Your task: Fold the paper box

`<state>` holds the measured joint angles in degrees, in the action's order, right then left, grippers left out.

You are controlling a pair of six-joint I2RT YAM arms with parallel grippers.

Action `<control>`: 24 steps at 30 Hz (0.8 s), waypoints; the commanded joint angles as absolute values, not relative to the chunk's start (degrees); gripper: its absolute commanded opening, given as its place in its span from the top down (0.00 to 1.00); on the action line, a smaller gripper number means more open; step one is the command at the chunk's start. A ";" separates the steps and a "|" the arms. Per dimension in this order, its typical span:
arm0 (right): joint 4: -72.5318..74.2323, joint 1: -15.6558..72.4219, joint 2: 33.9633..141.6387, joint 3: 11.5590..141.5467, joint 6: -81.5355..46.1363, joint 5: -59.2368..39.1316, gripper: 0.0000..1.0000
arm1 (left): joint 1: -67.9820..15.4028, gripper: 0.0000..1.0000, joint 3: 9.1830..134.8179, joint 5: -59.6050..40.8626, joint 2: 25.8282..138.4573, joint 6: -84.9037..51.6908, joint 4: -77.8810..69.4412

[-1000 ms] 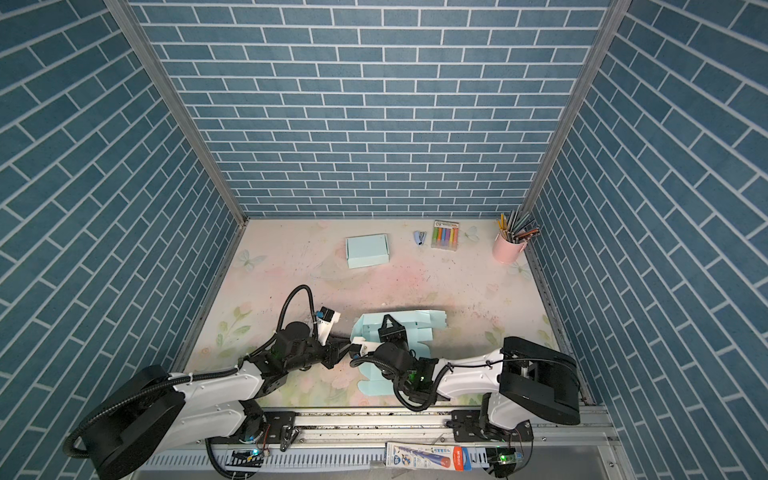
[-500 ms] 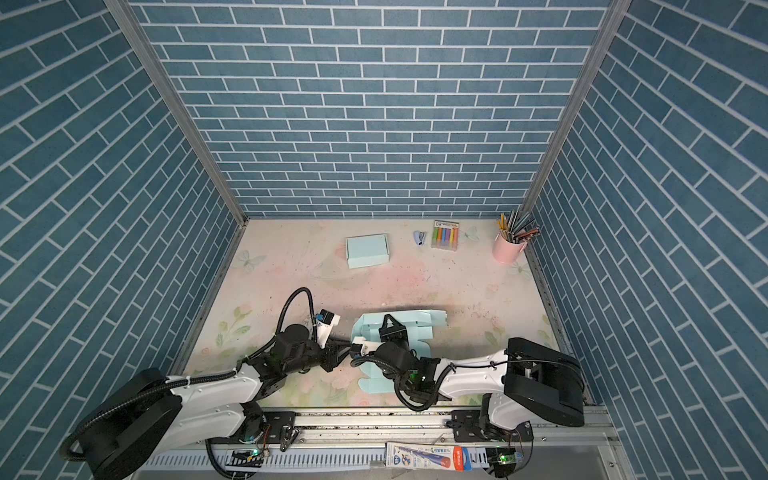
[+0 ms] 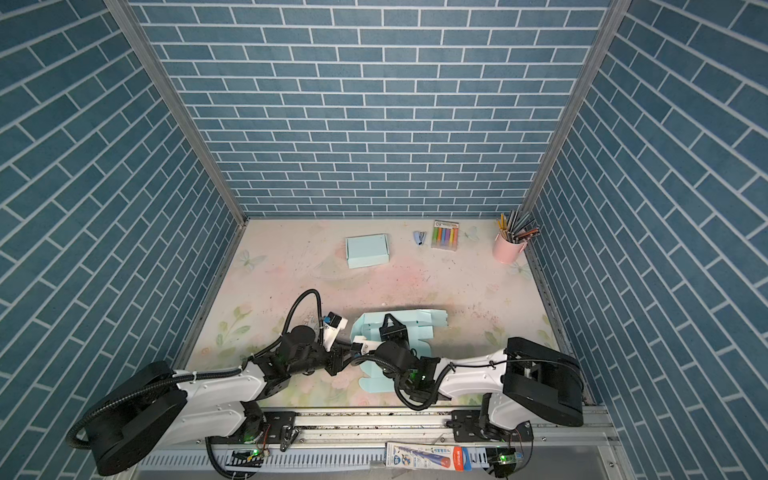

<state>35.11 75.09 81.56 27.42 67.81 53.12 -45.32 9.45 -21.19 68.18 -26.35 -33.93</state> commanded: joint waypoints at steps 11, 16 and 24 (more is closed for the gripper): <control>34.23 76.49 78.64 29.28 64.52 54.35 0.96 | -48.80 0.73 8.40 -11.13 73.54 -26.62 -36.07; 33.93 77.90 77.03 29.36 63.55 55.44 0.96 | -48.88 0.72 8.26 -10.07 74.97 -27.64 -38.60; 32.12 78.75 71.60 28.12 60.48 56.05 0.95 | -48.98 0.71 8.11 -4.99 75.42 -27.77 -38.03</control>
<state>32.69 78.39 74.46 27.70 63.40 54.57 -48.69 8.75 -8.88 74.81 -27.46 -37.85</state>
